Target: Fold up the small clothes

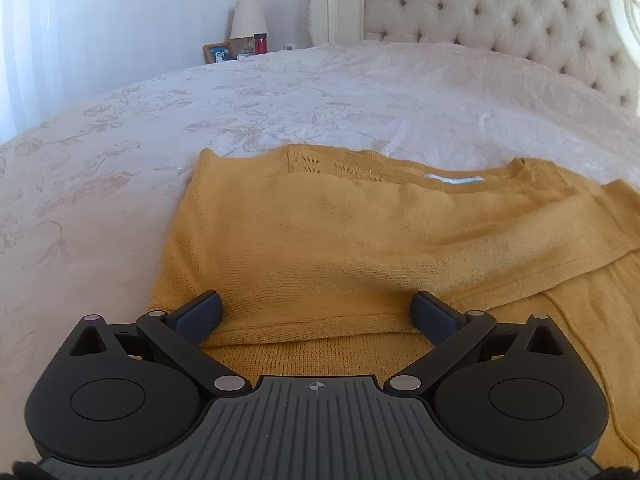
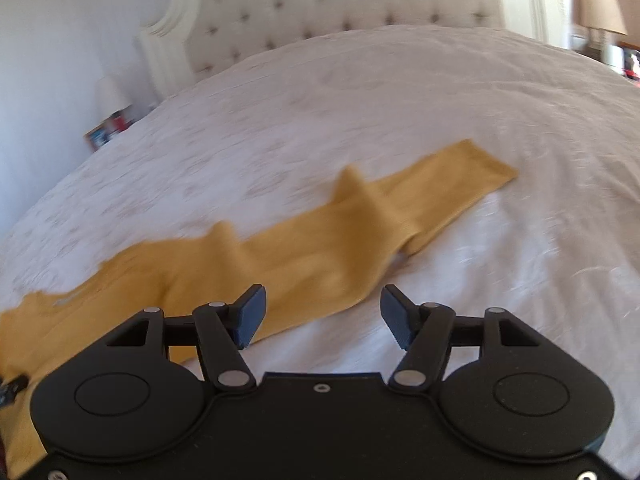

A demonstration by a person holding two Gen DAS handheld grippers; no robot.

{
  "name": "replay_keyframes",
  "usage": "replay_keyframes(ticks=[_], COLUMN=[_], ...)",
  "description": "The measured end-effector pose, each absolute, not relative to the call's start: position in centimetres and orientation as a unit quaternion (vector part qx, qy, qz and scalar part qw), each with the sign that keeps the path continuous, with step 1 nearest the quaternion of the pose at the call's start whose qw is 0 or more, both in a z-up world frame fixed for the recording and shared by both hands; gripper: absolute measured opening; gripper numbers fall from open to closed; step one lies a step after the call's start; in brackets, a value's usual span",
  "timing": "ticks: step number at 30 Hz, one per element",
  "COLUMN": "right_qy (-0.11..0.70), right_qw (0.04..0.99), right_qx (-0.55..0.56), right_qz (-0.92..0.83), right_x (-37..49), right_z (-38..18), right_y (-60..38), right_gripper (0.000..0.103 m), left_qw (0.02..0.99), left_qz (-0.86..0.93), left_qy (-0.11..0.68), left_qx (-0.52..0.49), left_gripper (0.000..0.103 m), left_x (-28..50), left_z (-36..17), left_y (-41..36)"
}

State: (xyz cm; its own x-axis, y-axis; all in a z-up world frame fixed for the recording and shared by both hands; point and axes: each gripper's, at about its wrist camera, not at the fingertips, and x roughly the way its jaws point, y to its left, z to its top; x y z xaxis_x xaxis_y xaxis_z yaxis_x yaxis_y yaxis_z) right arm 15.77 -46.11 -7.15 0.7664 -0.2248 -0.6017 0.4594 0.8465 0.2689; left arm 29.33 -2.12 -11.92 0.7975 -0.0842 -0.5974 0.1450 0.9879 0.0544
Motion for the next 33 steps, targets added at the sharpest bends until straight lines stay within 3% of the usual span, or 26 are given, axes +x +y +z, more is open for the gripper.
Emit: replay_keyframes(ticks=[13, 23, 24, 25, 26, 27, 28, 33], right_qy=[0.291, 0.298, 0.299, 0.3, 0.303, 0.306, 0.307, 0.277], right_qw=[0.899, 0.894, 0.893, 0.894, 0.893, 0.891, 0.889, 0.905], right_qx=[0.206, 0.221, 0.22, 0.217, 0.212, 0.212, 0.217, 0.189], right_qz=[-0.254, -0.252, -0.253, -0.253, -0.256, -0.26, -0.261, -0.26], right_x=[19.9, 22.2, 22.3, 22.3, 22.4, 22.5, 22.4, 21.7], right_z=[-10.2, -12.1, -12.0, -11.9, -11.7, -11.5, -11.2, -6.8], right_y=[-56.4, -58.4, -58.5, -58.4, -58.4, -58.5, -58.6, -57.0], right_gripper=[0.076, 0.082, 0.076, 0.059, 0.048, 0.02, 0.012, 0.012], left_qw=[0.947, 0.947, 0.947, 0.947, 0.947, 0.947, 0.947, 0.947], left_qz=[-0.058, -0.057, -0.057, -0.057, -0.057, -0.057, -0.057, -0.057], left_qy=[0.311, 0.312, 0.312, 0.312, 0.312, 0.312, 0.312, 0.312], left_qx=[0.046, 0.048, 0.048, 0.048, 0.048, 0.048, 0.048, 0.048], left_gripper=[0.103, 0.103, 0.103, 0.103, 0.103, 0.103, 0.103, 0.103], left_x=[29.2, 29.2, 29.2, 29.2, 29.2, 29.2, 29.2, 29.3], left_z=[-12.2, -12.2, -12.2, -12.2, -12.2, -12.2, -12.2, -12.2], left_y=[-1.9, -2.0, -2.0, -2.0, -2.0, -2.0, -2.0, -2.0])
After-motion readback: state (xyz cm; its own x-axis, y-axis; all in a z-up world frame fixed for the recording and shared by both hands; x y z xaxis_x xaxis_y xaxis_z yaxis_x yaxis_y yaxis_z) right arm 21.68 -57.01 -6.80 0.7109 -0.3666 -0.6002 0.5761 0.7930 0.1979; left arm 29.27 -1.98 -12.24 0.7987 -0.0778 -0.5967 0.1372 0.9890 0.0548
